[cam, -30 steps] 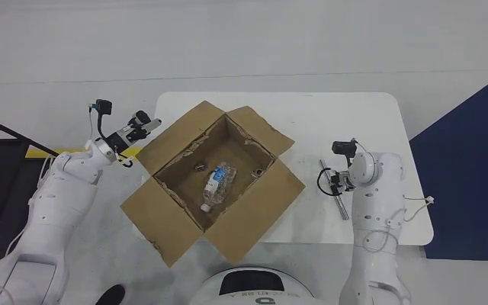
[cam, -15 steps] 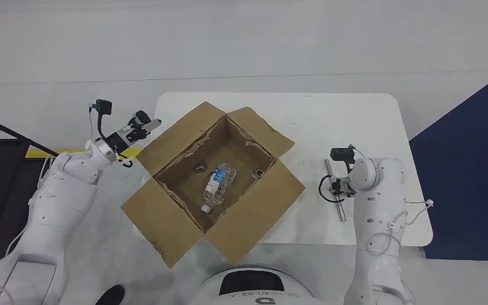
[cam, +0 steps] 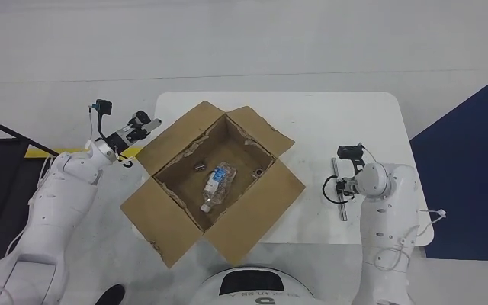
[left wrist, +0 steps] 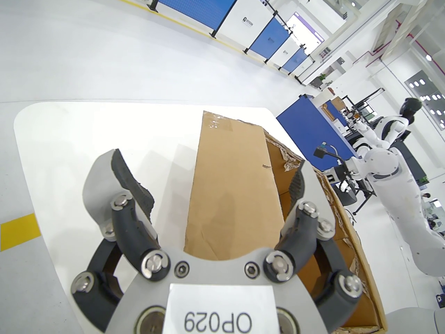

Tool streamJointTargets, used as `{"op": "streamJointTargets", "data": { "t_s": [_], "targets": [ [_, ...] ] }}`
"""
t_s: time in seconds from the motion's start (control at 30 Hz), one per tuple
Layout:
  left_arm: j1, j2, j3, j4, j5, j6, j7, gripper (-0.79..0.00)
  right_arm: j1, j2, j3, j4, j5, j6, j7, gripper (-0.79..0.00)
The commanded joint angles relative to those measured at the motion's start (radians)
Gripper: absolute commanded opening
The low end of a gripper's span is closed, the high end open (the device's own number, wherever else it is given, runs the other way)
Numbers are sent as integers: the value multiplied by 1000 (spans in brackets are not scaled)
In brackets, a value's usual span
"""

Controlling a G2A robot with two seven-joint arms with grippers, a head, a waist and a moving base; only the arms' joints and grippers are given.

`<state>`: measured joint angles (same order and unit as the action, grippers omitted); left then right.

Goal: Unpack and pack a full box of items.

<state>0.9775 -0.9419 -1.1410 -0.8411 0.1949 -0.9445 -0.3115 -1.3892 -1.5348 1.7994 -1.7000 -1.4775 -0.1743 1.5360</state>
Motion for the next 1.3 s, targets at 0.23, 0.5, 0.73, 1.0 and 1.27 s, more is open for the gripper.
{"op": "streamJointTargets", "data": {
  "t_s": [0.23,0.5,0.73,1.0,1.27],
  "targets": [
    [0,0,0,0,0,0,0,0,-12,16,-16,-18,6,28,0,-785],
    [0,0,0,0,0,0,0,0,-32,29,-53,-30,13,42,0,-570],
    [0,0,0,0,0,0,0,0,-46,37,-114,-17,5,61,0,-554],
    [0,0,0,0,0,0,0,0,-3,50,-124,42,-8,109,0,-563],
    [0,0,0,0,0,0,0,0,41,60,-160,121,-11,126,0,-591]
  ]
}}
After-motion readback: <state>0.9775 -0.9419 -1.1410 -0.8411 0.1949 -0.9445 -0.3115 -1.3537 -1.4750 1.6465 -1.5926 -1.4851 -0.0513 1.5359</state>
